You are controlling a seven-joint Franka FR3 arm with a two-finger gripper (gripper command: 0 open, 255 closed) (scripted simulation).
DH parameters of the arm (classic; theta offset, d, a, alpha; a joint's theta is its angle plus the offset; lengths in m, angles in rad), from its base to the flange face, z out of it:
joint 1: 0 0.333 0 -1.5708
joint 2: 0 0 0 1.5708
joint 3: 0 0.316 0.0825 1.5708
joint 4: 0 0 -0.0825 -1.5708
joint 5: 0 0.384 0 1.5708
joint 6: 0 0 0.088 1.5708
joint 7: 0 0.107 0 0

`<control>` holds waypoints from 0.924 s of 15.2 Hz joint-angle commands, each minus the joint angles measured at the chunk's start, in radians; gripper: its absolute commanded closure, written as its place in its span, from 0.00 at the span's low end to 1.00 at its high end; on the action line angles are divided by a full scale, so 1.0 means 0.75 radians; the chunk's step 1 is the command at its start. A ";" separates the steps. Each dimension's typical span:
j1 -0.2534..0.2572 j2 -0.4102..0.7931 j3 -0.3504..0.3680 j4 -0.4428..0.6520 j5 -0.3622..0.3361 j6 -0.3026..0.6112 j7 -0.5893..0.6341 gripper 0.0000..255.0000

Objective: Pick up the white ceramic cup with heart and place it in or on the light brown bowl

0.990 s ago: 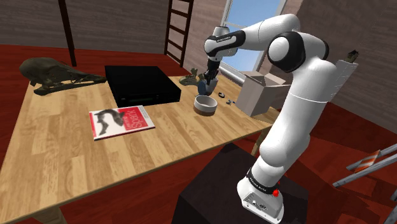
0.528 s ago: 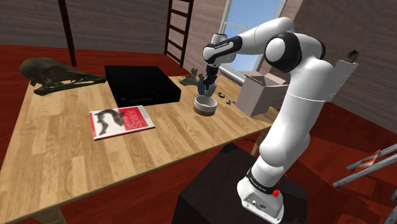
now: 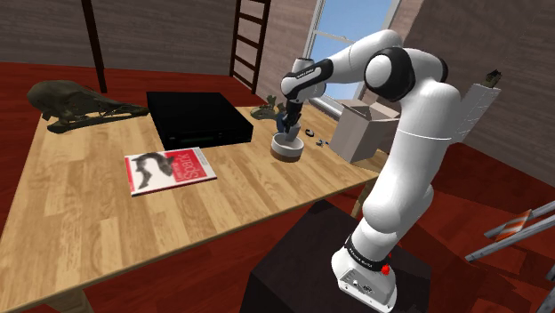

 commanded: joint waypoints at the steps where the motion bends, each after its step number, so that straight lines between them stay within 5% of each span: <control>1: -0.001 0.008 0.000 -0.002 0.002 0.012 -0.002 1.00; 8: -0.001 0.008 0.000 -0.002 0.002 0.012 -0.002 1.00; 9: -0.001 0.008 0.000 -0.002 0.002 0.012 -0.002 0.00; 14: -0.001 0.008 0.000 -0.002 0.002 0.012 -0.002 0.00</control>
